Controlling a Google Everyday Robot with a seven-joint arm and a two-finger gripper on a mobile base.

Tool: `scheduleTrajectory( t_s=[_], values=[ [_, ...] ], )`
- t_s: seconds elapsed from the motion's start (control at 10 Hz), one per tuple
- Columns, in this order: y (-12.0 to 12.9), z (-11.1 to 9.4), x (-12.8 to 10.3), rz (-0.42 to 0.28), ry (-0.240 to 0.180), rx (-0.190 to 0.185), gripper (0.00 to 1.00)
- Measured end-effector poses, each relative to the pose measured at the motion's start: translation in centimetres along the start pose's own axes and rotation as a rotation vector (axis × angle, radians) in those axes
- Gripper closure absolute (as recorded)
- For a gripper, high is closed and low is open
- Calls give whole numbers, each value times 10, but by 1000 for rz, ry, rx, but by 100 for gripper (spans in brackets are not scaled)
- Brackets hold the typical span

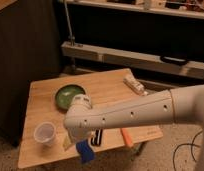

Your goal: Place the white sponge in the ceramic cup

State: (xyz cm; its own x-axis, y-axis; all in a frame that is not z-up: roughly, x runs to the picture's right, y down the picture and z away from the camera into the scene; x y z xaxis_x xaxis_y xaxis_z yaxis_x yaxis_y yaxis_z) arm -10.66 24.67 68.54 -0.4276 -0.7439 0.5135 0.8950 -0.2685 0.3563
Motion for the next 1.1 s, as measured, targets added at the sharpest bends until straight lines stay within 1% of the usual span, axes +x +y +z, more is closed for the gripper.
scheduleTrajectory(
  t_s=[0.2, 0.5, 0.7, 1.1],
  values=[
    [1, 16, 2, 11, 6, 11, 20],
    [-3, 27, 8, 17, 15, 31, 20],
    [-6, 40, 7, 42, 18, 51, 20],
    [-9, 60, 1, 63, 6, 55, 20]
  ],
)
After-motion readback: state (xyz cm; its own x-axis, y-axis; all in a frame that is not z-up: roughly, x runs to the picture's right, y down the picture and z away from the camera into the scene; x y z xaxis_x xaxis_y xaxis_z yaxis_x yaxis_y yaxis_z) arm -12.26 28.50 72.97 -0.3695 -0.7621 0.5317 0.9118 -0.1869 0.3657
